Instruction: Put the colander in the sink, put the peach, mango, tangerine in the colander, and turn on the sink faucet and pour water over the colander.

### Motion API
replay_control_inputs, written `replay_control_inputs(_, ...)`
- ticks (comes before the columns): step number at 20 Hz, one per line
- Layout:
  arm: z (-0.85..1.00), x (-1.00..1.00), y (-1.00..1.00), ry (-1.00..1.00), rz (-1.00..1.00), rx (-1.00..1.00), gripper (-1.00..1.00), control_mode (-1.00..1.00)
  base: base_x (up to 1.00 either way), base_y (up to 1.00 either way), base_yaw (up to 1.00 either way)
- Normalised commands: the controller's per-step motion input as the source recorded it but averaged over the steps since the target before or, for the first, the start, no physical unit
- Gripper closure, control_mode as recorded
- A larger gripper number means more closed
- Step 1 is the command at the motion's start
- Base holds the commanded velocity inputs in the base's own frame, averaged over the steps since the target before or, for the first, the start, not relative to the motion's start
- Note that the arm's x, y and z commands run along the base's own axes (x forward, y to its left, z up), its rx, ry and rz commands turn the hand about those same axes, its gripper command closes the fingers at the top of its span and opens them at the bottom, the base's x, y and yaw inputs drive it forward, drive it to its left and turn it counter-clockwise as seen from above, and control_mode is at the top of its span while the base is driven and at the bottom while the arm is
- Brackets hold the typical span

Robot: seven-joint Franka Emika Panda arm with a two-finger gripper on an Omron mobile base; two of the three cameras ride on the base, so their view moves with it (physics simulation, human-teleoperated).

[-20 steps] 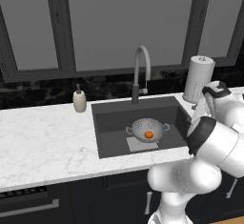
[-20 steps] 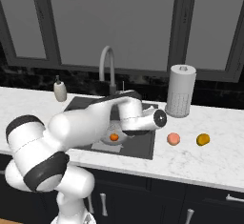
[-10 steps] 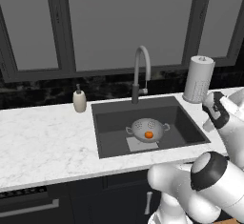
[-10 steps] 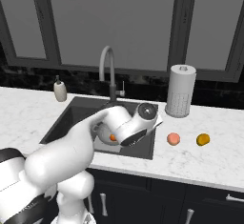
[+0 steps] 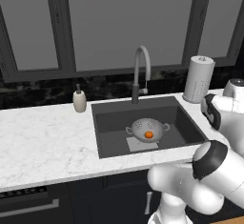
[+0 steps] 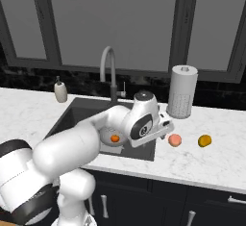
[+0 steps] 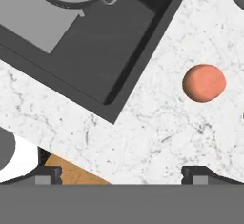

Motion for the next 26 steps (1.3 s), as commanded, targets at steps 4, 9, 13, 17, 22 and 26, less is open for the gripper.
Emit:
replay_control_inputs(4,-0.01,0.07,-0.5,0.1,-0.22,0.01,-1.0,-1.0,0.0,0.0,0.0)
replay_control_inputs(9,-0.09,0.27,-0.27,0.0,-0.18,0.05,-1.0,-1.0,0.0,0.0,0.0)
replay_control_inputs(13,-0.29,0.42,-0.01,0.0,-0.11,0.09,-1.0,-1.0,0.0,0.0,0.0)
replay_control_inputs(17,-0.3,0.41,0.0,0.0,-0.1,0.06,-1.0,-1.0,0.0,0.0,0.0)
replay_control_inputs(22,-0.04,0.32,-0.19,-0.01,-0.14,0.03,-1.0,-1.0,0.0,0.0,0.0)
replay_control_inputs(26,-0.02,0.14,-0.14,0.0,-0.2,0.0,-1.0,-1.0,0.0,0.0,0.0)
